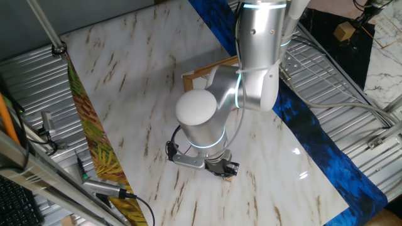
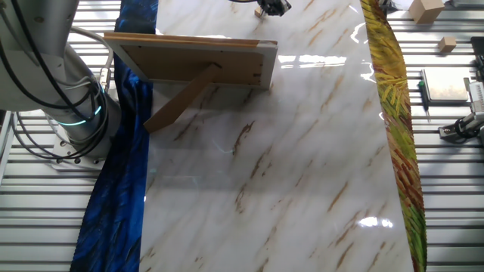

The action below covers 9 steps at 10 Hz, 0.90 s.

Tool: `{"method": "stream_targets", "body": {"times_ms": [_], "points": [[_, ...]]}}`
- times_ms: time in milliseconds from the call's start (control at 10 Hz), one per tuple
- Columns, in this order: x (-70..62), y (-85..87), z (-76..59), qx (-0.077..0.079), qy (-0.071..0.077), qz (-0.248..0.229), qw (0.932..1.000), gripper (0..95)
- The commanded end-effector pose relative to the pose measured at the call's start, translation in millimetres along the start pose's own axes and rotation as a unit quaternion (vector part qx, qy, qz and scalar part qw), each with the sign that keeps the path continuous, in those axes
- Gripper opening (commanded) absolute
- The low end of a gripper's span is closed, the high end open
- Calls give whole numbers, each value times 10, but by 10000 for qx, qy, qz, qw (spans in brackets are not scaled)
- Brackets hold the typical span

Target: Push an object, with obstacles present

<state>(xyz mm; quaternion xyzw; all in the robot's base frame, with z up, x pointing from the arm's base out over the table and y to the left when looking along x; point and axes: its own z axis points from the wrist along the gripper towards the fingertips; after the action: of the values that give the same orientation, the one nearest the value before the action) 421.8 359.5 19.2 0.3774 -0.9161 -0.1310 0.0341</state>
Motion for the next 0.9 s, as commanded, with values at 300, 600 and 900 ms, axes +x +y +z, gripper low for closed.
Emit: {"method": "stream_targets", "body": {"times_ms": [300, 600, 900], "points": [[2, -3, -1, 20, -42, -4, 10000, 0], [2, -3, -1, 33, -51, -161, 9999, 0], [2, -3, -1, 24, -11, -516, 9987, 0]]}}
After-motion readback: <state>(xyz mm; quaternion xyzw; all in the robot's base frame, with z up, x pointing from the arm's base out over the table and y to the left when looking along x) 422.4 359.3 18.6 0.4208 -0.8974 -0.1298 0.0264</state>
